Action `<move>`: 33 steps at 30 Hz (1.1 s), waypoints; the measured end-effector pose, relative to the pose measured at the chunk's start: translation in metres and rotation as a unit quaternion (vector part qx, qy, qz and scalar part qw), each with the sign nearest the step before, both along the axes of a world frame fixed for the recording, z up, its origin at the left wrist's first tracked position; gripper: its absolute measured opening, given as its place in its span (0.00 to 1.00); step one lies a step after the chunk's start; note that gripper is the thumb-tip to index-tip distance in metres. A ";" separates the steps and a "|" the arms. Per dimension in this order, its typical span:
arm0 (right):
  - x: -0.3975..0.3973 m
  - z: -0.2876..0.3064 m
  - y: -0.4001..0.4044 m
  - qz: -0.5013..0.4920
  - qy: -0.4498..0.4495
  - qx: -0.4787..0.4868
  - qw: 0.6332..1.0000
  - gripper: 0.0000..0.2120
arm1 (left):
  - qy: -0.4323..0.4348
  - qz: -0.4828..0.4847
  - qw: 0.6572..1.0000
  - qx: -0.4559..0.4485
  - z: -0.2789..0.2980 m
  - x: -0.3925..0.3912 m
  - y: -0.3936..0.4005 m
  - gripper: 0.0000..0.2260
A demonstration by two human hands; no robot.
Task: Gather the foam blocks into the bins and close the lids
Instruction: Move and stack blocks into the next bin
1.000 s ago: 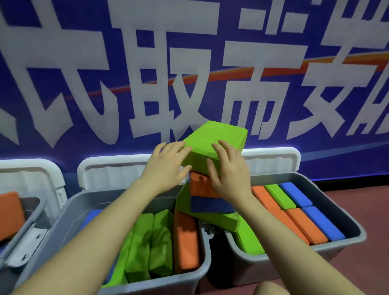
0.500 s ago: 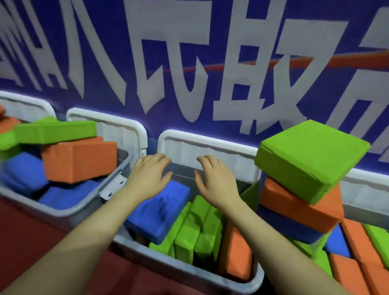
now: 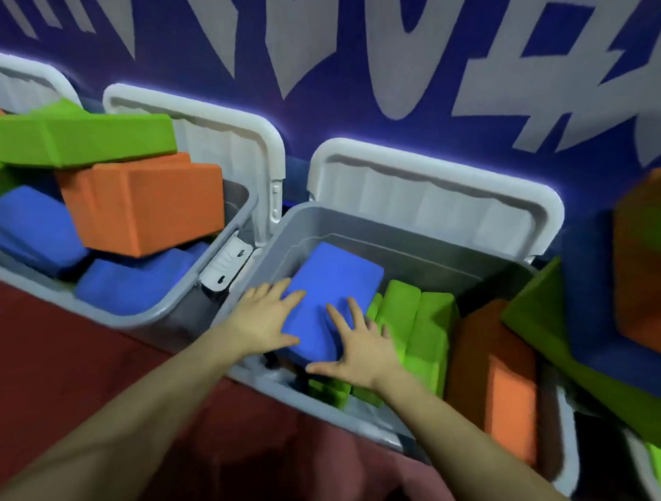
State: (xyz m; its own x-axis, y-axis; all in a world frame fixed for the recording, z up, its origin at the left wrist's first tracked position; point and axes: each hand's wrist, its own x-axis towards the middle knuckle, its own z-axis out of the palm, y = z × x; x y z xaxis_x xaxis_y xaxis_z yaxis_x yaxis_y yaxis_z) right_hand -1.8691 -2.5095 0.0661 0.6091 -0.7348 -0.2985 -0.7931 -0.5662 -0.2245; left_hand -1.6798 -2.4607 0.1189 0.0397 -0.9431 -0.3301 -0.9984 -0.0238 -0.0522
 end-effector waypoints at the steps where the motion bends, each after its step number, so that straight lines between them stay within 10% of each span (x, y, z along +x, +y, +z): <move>1: 0.004 -0.009 0.002 -0.013 0.011 0.009 1.000 0.51 | -0.009 -0.014 1.000 0.020 -0.011 0.007 -0.004 0.41; 20: 0.043 -0.012 0.028 -0.297 -0.093 0.051 0.949 0.39 | 0.218 -0.168 0.961 0.003 -0.070 0.033 -0.045 0.39; 33: 0.021 0.100 -0.003 -0.219 -0.236 -0.201 0.925 0.23 | 0.296 -0.139 0.912 -0.249 0.039 0.023 -0.062 0.35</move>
